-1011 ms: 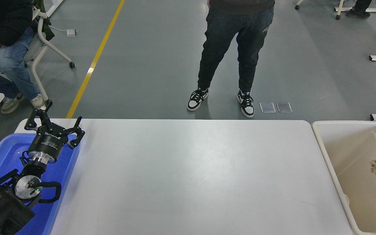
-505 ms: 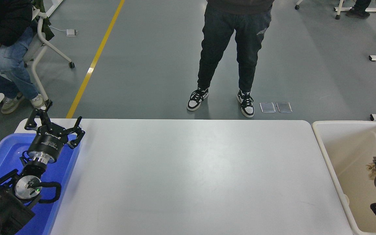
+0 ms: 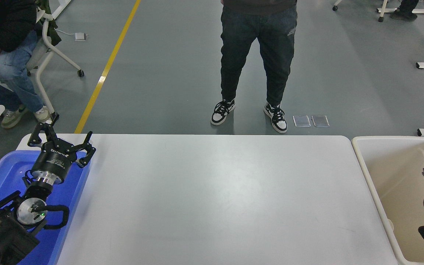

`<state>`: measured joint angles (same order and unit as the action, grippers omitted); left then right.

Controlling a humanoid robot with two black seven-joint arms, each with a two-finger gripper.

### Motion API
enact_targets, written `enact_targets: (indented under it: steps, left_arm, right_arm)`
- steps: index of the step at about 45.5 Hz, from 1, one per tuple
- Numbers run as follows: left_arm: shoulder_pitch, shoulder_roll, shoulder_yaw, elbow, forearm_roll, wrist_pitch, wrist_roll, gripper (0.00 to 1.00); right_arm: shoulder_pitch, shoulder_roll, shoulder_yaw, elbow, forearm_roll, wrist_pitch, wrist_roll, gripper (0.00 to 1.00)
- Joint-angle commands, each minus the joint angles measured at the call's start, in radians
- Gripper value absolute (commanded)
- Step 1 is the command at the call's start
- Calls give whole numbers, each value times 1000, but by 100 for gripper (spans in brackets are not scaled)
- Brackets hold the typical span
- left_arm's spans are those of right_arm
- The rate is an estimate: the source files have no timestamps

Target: Clean the table surface

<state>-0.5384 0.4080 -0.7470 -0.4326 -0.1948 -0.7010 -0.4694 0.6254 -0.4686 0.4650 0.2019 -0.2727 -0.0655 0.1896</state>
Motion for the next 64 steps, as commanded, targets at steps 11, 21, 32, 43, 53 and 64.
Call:
enact_targets:
  steps: [11,21,32,43,53,64]
  left_arm:
    - [0,0,0,0,0,0,0,100]
    - [0,0,0,0,0,0,0,100]
    - [0,0,0,0,0,0,0,100]
    - [0,0,0,0,0,0,0,100]
    - [0,0,0,0,0,0,0,100]
    - [0,0,0,0,0,0,0,100]
  right_arm:
    - [-136,-127,532,453,-13,113,31,100]
    - [-234,-96,624,671,-52,191,97,100]
    - [-237,68,626,666,-211,170,231,100]
    - [-222,149,624,536,-240,168,334,100]
    - [-216,162,610,530,-240,104,327,100]
    - [-213,163,607,530,-240,67,329,100]
